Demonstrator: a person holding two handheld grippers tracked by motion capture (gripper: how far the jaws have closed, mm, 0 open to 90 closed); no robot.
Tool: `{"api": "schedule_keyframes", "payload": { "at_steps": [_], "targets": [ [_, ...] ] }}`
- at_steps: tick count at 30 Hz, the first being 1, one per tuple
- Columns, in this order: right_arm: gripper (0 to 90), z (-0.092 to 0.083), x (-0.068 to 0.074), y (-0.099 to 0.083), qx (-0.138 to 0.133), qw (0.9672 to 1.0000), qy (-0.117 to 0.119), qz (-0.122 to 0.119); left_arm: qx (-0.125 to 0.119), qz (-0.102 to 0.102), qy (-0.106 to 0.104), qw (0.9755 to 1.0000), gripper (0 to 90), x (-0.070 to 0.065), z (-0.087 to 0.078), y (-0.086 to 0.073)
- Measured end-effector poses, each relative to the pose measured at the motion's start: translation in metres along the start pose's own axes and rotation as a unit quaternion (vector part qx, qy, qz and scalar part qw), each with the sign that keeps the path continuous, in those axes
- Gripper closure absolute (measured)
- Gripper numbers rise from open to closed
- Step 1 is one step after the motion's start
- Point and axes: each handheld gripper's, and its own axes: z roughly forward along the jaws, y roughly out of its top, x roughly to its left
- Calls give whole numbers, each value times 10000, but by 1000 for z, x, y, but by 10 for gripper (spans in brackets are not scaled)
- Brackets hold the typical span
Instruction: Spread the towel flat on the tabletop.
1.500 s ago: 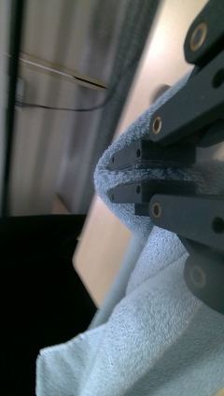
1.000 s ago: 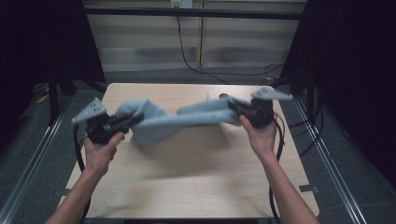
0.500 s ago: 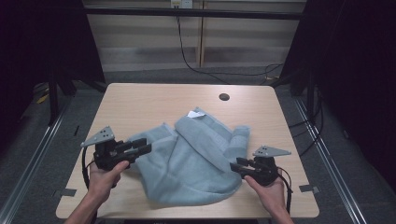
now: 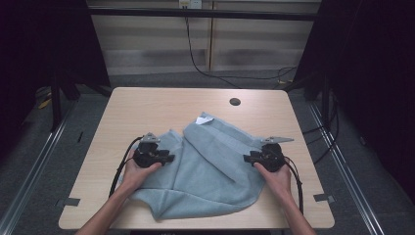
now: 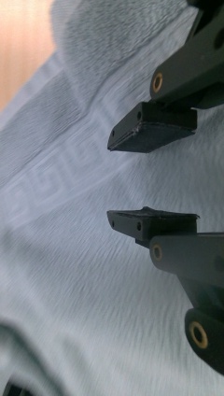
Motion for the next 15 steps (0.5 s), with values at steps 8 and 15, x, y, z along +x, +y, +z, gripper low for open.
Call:
{"api": "schedule_keyframes", "payload": {
  "at_steps": [8, 15],
  "targets": [
    [609, -2, -18, -7, 127, 9966, -818, -51, -7, -4, 285, 9996, 660, -2, -32, -28],
    [528, -3, -27, -9, -26, 9948, -1016, 66, 10, -148, 146, 9998, 635, -10, -58, -50]
  ]
}}
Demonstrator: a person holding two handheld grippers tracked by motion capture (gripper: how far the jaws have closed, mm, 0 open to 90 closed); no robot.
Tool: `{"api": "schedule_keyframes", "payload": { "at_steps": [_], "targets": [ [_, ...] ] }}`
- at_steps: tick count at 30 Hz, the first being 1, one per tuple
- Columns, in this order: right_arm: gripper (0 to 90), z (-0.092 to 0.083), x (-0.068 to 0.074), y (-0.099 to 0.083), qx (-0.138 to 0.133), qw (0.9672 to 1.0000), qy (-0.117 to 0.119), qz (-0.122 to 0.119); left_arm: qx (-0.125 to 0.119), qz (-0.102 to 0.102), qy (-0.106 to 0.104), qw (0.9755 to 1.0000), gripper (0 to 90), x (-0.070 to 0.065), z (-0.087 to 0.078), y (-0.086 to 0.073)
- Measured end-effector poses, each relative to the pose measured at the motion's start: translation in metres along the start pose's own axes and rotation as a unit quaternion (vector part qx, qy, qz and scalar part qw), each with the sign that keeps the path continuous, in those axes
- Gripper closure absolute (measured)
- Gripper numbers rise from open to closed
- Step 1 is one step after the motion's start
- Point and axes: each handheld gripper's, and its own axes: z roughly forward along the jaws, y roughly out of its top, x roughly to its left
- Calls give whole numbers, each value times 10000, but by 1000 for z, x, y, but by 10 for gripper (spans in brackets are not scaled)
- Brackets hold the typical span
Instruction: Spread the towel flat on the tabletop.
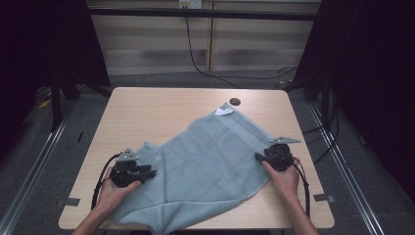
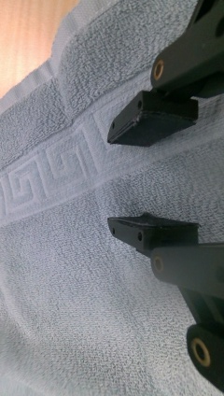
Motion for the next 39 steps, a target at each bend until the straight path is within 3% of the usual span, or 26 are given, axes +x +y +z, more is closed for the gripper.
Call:
{"api": "schedule_keyframes", "payload": {
  "at_steps": [2, 5, 7, 10, 11, 13, 14, 17, 19, 20, 27, 29, 33, 37, 39],
  "targets": [
    [512, 5, -1, 4, -31, 10000, 0, 22, -139, -121, -65, 9998, 602, 0, -6, 1],
    [504, 16, -4, 9, -223, 9997, 105, 85, -421, -102, -107, 9990, 563, 4, -10, 12],
    [494, 21, -5, 15, -211, 9996, 148, 79, -598, -96, -119, 9981, 556, 6, -9, 20],
    [461, 32, -3, 25, -197, 9995, 243, 29, -689, -145, -144, 9974, 556, 10, 1, 29],
    [450, 34, -2, 27, -208, 9994, 290, 41, -595, -188, -230, 9978, 557, 13, 5, 31],
    [456, 36, 0, 29, -230, 9989, 406, 97, -516, -119, -165, 9985, 558, 16, 12, 34],
    [459, 35, 2, 30, -265, 9982, 512, 141, -471, -136, -228, 9985, 561, 18, 14, 34],
    [460, 26, 12, 31, -260, 9972, 698, -7, -366, -183, -107, 9991, 584, 25, 18, 32],
    [471, 11, 26, 28, -280, 9948, 968, -116, -190, -163, 1, 9997, 616, 31, 21, 25],
    [471, 11, 26, 28, -280, 9948, 968, -116, -190, -163, 1, 9997, 629, 31, 21, 25],
    [488, -32, 72, 2, -170, 9872, 1515, -464, -153, -234, -50, 9996, 628, 33, 19, 16],
    [486, -37, 79, -7, -78, 9868, 1523, -547, -154, -248, -34, 9996, 626, 33, 18, 15],
    [461, -42, 92, -28, 213, 9825, 1735, -649, -175, -290, -23, 9994, 626, 32, 17, 13],
    [470, -37, 95, -34, 437, 9836, 1552, -805, -172, -298, -42, 9994, 621, 33, 17, 13],
    [490, -35, 93, -33, 398, 9833, 1578, -814, -151, -330, -57, 9993, 620, 33, 16, 13]
  ]
}}
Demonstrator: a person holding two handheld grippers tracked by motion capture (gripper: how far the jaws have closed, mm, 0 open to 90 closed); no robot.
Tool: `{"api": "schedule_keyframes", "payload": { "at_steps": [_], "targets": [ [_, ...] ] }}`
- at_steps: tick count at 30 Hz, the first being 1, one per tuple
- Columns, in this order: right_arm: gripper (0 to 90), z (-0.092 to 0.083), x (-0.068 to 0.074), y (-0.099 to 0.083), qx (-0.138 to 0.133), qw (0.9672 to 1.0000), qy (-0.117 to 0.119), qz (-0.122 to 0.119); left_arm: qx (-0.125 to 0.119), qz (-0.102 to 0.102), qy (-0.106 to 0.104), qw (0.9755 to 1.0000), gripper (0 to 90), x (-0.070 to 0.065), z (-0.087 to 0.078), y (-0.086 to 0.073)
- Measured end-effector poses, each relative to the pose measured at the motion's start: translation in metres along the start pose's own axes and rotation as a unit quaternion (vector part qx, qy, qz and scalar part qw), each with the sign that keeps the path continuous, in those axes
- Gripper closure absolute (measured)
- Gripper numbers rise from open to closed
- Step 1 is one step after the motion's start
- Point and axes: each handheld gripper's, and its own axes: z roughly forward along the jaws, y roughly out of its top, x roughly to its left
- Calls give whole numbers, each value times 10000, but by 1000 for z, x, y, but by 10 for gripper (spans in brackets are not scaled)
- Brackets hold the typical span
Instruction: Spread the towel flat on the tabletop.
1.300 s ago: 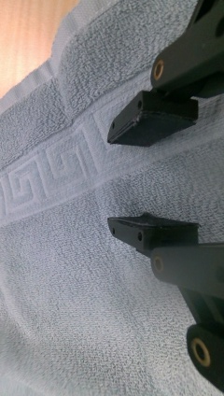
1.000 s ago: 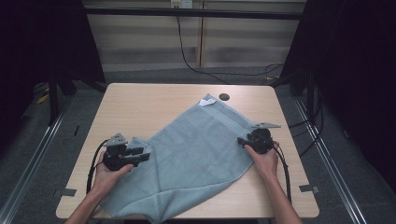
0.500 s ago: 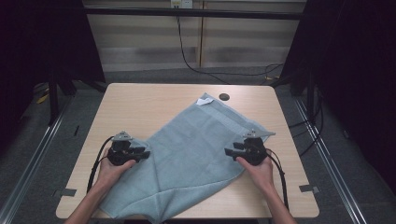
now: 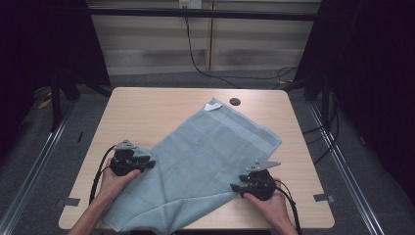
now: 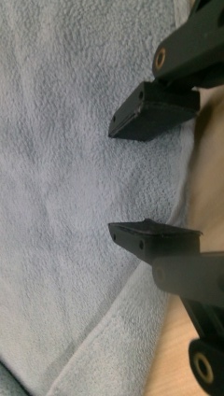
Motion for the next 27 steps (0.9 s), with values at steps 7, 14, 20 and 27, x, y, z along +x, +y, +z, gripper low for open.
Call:
{"api": "schedule_keyframes", "payload": {
  "at_steps": [7, 14, 20, 27],
  "targets": [
    [603, 2, -33, 8, -131, 9992, -248, 269, 151, -45, -114, 9998, 575, -4, -5, -1],
    [596, 6, -65, 20, -132, 9975, -592, 370, 272, 189, -444, 9985, 550, -23, -6, -3],
    [570, 14, -91, 31, -239, 9954, -826, 413, 102, 240, -703, 9972, 530, -30, -5, 0],
    [512, 10, -78, 45, -529, 9961, -638, 302, 31, 344, -578, 9977, 655, -28, 9, 7]
  ]
}}
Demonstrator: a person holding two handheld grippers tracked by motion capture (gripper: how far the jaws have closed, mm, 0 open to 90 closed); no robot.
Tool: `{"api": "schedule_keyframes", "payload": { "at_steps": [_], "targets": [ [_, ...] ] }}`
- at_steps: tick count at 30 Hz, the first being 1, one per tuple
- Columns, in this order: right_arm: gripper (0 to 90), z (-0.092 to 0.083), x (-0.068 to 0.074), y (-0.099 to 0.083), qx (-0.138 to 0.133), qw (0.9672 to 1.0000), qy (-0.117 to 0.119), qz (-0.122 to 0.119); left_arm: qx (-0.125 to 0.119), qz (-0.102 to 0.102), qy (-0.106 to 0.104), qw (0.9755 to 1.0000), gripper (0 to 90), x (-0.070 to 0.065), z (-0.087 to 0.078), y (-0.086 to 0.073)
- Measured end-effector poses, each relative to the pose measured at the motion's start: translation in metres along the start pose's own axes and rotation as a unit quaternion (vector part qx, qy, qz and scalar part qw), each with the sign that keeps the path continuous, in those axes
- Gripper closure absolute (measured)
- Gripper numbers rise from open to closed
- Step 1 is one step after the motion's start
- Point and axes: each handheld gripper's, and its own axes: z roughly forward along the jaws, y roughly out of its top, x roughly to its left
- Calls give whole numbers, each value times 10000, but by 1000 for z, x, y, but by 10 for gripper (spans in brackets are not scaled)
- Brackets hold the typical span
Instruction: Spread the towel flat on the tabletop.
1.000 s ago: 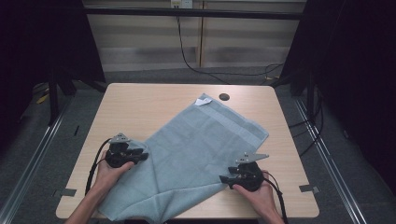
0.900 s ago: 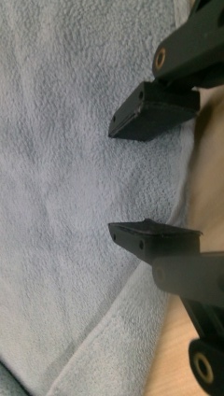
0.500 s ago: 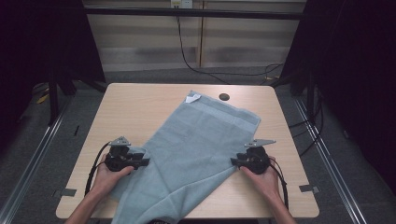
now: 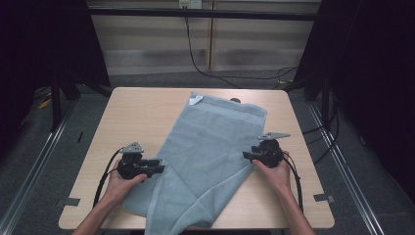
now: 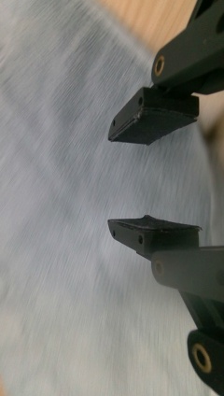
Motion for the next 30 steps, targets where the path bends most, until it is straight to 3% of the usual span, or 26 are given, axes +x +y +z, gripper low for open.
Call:
{"api": "schedule_keyframes", "payload": {
  "at_steps": [1, 2, 3, 4, 5, 7, 12, 13, 14, 17, 19, 20, 21, 22, 25, 30],
  "targets": [
    [520, 0, 0, 0, 0, 10000, 0, 0, 28, 7, 54, 10000, 655, 1, 3, 0],
    [537, -8, 21, 5, -155, 9993, 298, -151, 89, 3, 65, 9999, 699, 2, 6, 0],
    [537, -8, 21, 5, -155, 9993, 298, -151, 116, 27, 87, 9999, 699, 2, 8, -1],
    [558, -13, 46, 8, -147, 9971, 656, -369, 95, 9, 63, 9999, 728, 4, 9, -1],
    [558, -13, 46, 8, -147, 9971, 656, -369, 84, -7, 58, 9999, 728, 5, 8, -1],
    [580, -13, 72, 7, -114, 9934, 993, -555, 91, -3, 47, 9999, 737, 5, 9, -2],
    [629, -1, 128, 3, 22, 9795, 1804, -893, 4, -78, 20, 10000, 742, 6, 11, -3],
    [637, 8, 146, 3, 153, 9725, 2066, -1065, -18, -114, 11, 9999, 745, 6, 11, -4],
    [637, 8, 146, 3, 153, 9725, 2066, -1065, -41, -100, 6, 9999, 745, 7, 11, -4],
    [640, 20, 170, 3, 282, 9608, 2472, -1224, -64, -96, 20, 9999, 746, 7, 11, -4],
    [616, 22, 179, 3, 312, 9554, 2595, -1374, -81, -123, -18, 9999, 747, 8, 11, -4],
    [576, 23, 189, 2, 461, 9478, 2790, -1477, -86, -128, -24, 9999, 747, 9, 11, -5],
    [576, 23, 189, 2, 461, 9478, 2790, -1477, -87, -124, -17, 9999, 747, 9, 11, -5],
    [552, 23, 192, 1, 493, 9458, 2829, -1519, -90, -117, -15, 9999, 747, 9, 11, -5],
    [495, 18, 199, -7, 650, 9361, 3068, -1590, -102, -153, -34, 9998, 746, 9, 11, -5],
    [417, -1, 196, -20, 670, 9314, 3163, -1670, -96, -150, -44, 9998, 746, 9, 11, -5]
  ]
}}
